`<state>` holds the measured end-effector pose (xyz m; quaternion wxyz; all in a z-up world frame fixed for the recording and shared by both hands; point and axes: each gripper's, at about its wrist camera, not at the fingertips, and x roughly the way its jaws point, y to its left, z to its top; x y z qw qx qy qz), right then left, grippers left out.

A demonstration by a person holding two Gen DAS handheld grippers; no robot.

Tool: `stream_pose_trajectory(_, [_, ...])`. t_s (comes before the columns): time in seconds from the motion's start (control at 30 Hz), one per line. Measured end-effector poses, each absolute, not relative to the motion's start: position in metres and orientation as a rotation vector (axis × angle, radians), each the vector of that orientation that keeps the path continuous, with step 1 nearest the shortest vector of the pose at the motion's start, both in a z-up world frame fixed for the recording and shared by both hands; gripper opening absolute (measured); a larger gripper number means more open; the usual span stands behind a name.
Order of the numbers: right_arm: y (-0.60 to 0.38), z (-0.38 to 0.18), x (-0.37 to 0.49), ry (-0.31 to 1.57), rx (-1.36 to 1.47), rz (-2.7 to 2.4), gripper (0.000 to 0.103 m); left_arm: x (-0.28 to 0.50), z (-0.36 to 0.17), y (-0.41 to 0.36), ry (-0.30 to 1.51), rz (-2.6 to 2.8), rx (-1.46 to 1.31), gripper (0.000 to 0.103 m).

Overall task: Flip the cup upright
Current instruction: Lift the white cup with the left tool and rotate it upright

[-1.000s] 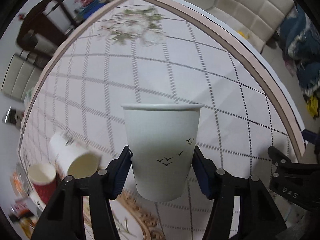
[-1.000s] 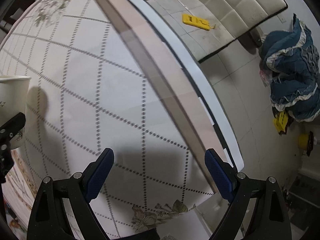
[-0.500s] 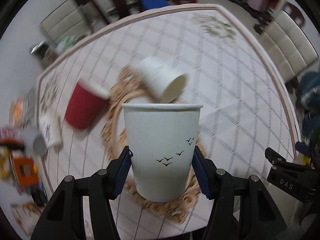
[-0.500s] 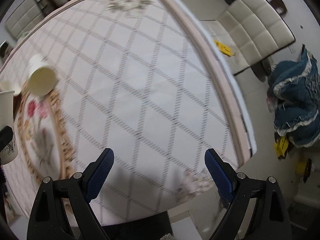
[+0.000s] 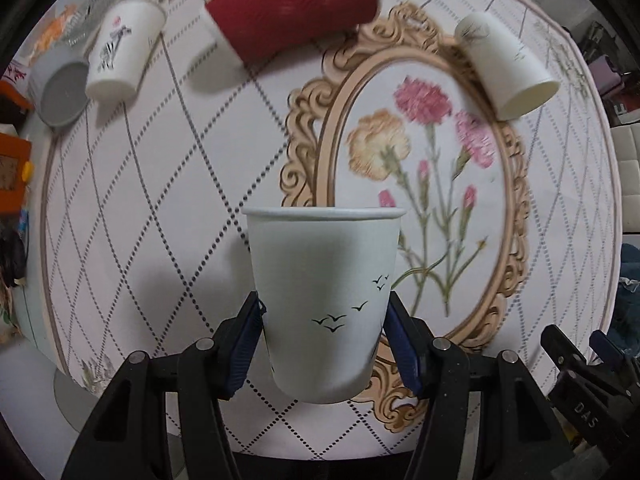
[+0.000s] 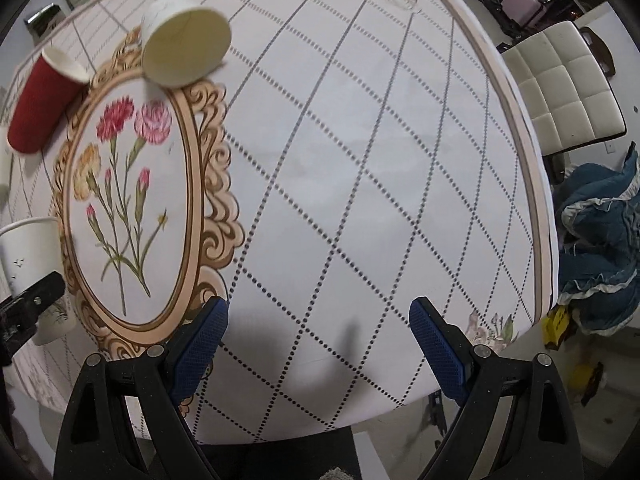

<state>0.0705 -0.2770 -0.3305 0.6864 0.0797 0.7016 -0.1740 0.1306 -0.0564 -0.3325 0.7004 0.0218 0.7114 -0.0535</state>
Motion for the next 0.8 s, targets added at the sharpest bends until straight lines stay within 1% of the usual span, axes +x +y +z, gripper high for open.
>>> stream_pose_trajectory(0.3, [-0.283,-0.339,0.061,1.603,0.165,-0.410,0.093,0.120,-0.343,-0.056,1.591,-0.132,0.066,0.057])
stream_pose_trajectory(0.4, [-0.291,-0.338,0.065,1.600,0.170,-0.419,0.093,0.119,-0.343,-0.055,1.594,-0.140,0.078,0.059])
stream_pose_trajectory(0.53, [-0.292,-0.333,0.064,1.590,0.176,-0.424,0.093,0.130,-0.342,-0.063,1.611,-0.145,0.075,0.059])
stream_pose_trajectory(0.6, [-0.293,-0.331,0.064,1.587,0.179,-0.425,0.093,0.132,-0.343,-0.066,1.619,-0.146,0.071,0.062])
stream_pose_trajectory(0.63, [-0.294,-0.331,0.064,1.586,0.181,-0.426,0.093,0.132,-0.343,-0.066,1.613,-0.146,0.072,0.065])
stream_pose_trajectory(0.67, [-0.294,-0.330,0.064,1.584,0.185,-0.426,0.093,0.135,-0.342,-0.064,1.608,-0.145,0.077,0.073])
stream_pose_trajectory(0.7, [-0.294,-0.328,0.065,1.582,0.187,-0.428,0.093,0.135,-0.341,-0.064,1.602,-0.144,0.083,0.079])
stream_pose_trajectory(0.73, [-0.294,-0.328,0.065,1.581,0.188,-0.428,0.093,0.137,-0.341,-0.063,1.599,-0.143,0.086,0.088])
stream_pose_trajectory(0.77, [-0.294,-0.326,0.064,1.578,0.191,-0.428,0.093,0.137,-0.340,-0.063,1.595,-0.144,0.088,0.093])
stream_pose_trajectory(0.8, [-0.295,-0.325,0.063,1.576,0.192,-0.428,0.093,0.138,-0.338,-0.063,1.591,-0.146,0.089,0.094])
